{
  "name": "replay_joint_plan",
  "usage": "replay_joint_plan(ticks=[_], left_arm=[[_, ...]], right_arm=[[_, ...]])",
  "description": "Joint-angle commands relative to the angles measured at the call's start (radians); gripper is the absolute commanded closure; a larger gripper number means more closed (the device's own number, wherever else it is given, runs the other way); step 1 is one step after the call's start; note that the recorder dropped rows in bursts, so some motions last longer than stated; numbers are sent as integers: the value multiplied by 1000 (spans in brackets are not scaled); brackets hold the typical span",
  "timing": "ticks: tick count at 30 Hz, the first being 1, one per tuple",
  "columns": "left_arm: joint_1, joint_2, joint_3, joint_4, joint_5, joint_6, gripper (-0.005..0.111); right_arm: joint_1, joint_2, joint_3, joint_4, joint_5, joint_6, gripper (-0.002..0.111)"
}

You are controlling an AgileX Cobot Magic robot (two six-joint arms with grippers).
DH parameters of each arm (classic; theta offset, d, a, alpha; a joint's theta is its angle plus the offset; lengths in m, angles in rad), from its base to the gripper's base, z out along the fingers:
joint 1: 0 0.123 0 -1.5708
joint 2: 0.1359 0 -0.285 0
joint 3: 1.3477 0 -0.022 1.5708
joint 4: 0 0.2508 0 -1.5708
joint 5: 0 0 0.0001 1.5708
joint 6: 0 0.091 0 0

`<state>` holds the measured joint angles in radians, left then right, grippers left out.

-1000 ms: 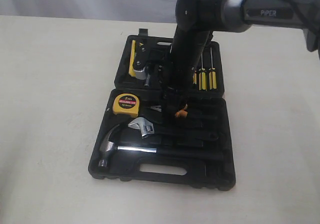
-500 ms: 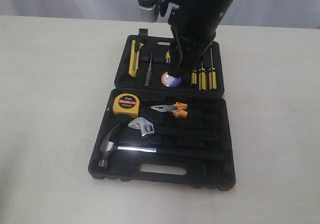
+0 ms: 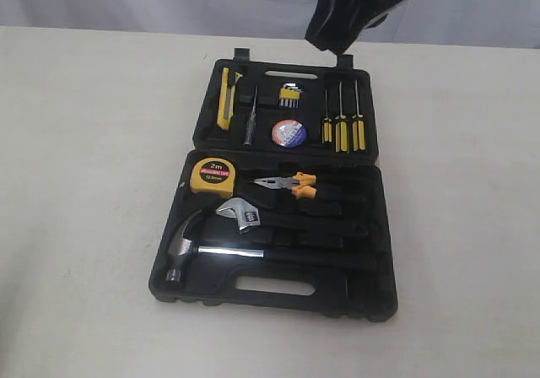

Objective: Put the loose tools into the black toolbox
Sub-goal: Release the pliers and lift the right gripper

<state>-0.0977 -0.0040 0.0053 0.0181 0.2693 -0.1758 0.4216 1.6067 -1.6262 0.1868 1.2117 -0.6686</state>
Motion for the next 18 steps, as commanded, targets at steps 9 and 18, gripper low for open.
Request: replay_joint_plan(ticks=[9, 18], left_arm=[[-6, 4, -5, -3, 1, 0, 107], [-6, 4, -5, -3, 1, 0, 107]], right_arm=[[0, 14, -1, 17, 9, 22, 108], [0, 14, -1, 28, 9, 70, 108]])
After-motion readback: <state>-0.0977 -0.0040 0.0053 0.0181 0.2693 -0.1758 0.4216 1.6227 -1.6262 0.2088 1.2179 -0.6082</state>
